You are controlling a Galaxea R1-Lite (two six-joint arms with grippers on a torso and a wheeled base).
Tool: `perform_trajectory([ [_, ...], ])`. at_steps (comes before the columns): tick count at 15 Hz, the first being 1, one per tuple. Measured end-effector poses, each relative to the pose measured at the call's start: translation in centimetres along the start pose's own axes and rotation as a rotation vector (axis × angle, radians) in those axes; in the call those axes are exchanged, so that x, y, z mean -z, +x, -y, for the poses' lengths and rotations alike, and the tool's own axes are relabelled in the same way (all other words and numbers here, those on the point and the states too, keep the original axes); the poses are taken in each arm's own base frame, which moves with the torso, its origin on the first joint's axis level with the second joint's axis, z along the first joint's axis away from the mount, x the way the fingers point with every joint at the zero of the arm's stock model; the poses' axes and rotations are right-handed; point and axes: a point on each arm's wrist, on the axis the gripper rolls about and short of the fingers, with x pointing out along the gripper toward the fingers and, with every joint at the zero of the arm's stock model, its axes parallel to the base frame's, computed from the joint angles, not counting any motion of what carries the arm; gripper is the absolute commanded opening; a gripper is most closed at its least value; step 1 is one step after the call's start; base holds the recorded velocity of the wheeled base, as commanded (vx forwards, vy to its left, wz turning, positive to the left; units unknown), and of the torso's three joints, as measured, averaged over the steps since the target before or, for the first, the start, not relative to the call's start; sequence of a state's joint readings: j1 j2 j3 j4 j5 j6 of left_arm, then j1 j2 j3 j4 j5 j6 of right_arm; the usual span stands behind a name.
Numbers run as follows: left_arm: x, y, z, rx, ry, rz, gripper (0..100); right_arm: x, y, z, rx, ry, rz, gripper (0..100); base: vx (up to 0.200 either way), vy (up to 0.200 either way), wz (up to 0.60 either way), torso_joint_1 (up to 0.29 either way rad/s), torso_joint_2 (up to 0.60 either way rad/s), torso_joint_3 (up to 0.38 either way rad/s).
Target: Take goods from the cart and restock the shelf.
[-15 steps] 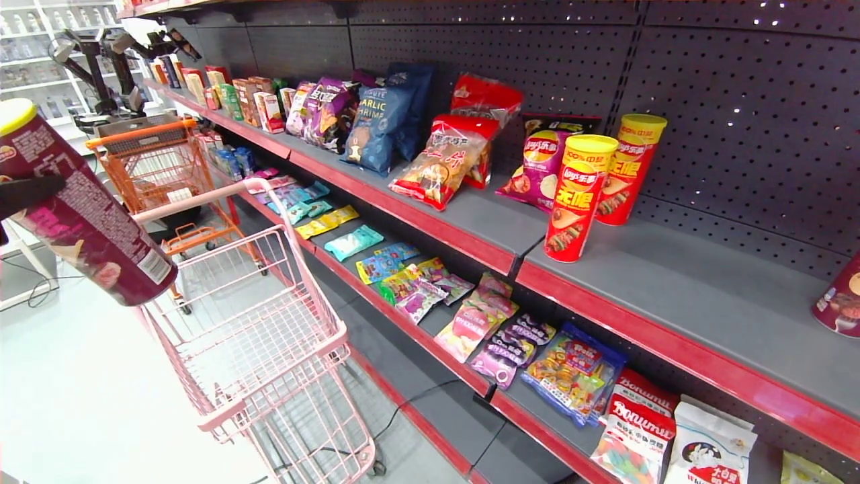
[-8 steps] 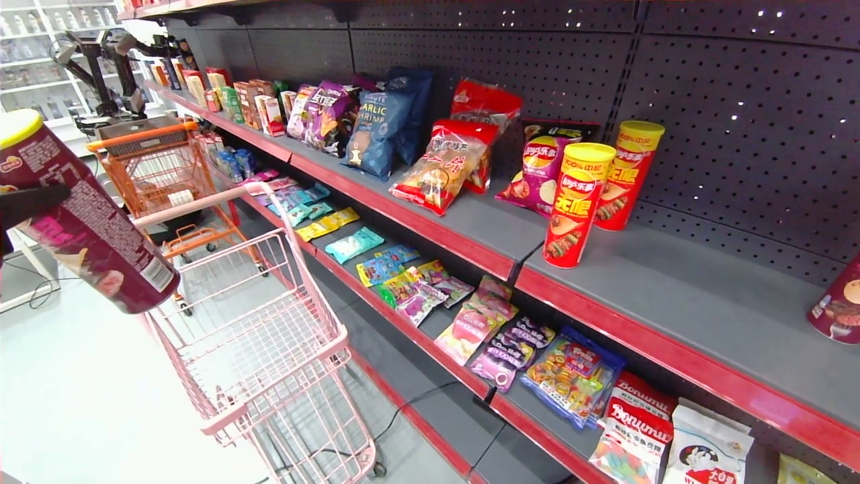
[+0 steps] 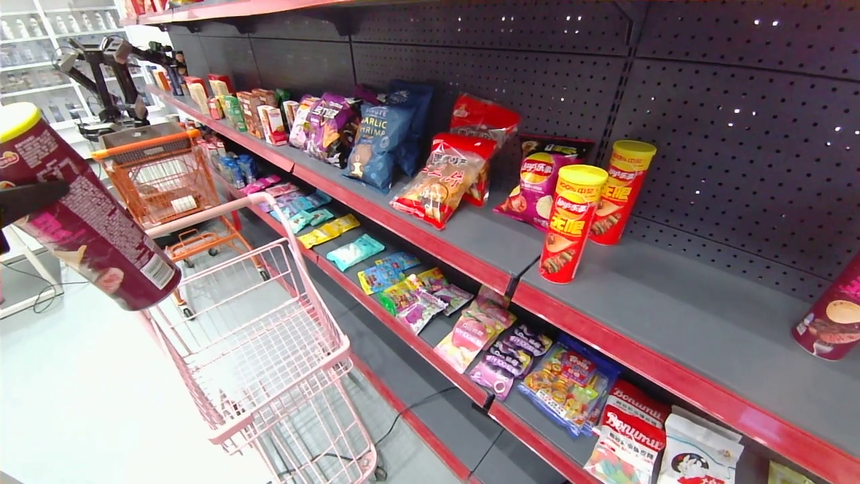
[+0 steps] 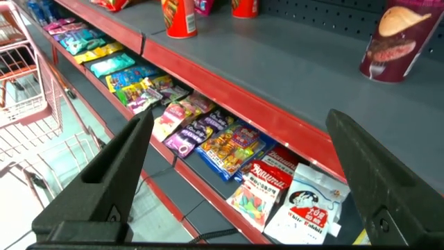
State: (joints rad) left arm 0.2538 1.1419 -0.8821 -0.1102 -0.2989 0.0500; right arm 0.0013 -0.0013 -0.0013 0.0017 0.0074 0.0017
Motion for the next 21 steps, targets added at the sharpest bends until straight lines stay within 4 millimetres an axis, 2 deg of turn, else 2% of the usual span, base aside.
perform_trajectory([
  [8,-0.2,-0.5,0.2,0.002,0.025,0.017,0,0.0,0.0,0.0,0.001,0.000,0.000,100,0.000,0.000,0.00,0.129,-0.27,-0.143],
  [14,-0.1,-0.9,0.3,0.002,0.026,0.021,0,0.0,0.0,0.0,0.000,-0.002,0.000,100,0.000,0.000,0.00,0.031,-0.08,-0.041],
  [21,-0.1,-1.0,0.6,0.020,0.044,0.025,0,0.0,0.0,0.0,0.000,0.000,0.000,100,0.000,0.000,-0.60,0.002,0.00,0.000],
])
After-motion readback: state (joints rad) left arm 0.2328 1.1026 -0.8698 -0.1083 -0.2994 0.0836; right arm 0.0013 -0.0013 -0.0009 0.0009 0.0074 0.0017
